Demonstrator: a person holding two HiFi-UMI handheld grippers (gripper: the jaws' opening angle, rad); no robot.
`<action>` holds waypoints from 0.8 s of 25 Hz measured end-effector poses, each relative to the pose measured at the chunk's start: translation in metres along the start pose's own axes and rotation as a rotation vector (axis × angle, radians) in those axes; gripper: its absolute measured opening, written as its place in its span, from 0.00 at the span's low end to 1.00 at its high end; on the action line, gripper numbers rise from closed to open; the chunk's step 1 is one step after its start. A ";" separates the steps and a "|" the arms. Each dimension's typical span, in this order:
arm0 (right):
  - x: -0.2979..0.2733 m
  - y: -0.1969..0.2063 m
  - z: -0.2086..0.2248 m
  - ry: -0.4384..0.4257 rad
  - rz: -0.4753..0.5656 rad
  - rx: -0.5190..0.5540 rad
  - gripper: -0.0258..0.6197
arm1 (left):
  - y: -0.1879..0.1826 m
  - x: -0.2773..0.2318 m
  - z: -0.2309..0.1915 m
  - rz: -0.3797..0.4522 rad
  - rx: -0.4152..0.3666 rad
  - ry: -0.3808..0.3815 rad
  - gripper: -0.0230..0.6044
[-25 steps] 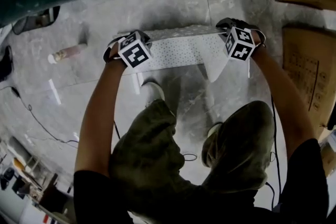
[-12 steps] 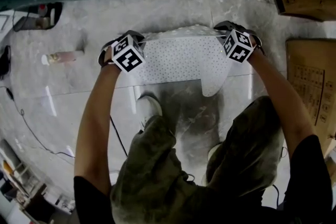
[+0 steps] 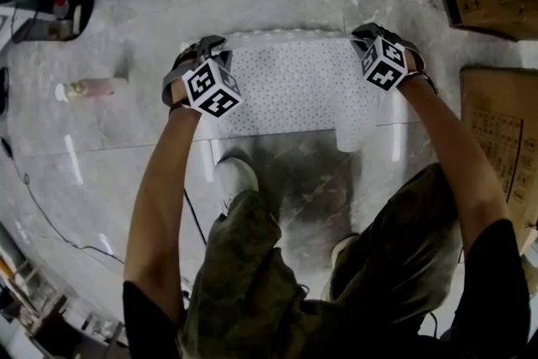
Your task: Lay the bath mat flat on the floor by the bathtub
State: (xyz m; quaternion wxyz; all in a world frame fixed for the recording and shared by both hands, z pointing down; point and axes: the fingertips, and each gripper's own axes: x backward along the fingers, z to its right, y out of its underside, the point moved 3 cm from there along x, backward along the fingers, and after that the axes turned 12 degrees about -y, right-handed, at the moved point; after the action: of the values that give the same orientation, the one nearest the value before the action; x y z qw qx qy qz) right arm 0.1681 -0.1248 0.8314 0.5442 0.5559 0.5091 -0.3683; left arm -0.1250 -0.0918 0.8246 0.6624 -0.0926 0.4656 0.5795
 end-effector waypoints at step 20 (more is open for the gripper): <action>-0.030 0.002 0.021 0.095 0.006 -0.067 0.16 | 0.015 -0.004 0.018 -0.033 0.141 0.107 0.23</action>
State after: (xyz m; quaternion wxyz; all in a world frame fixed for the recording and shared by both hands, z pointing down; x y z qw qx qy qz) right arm 0.1667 -0.1504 0.8581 0.5388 0.5557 0.5449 -0.3226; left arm -0.1283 -0.0781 0.8434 0.6510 -0.0842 0.5383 0.5285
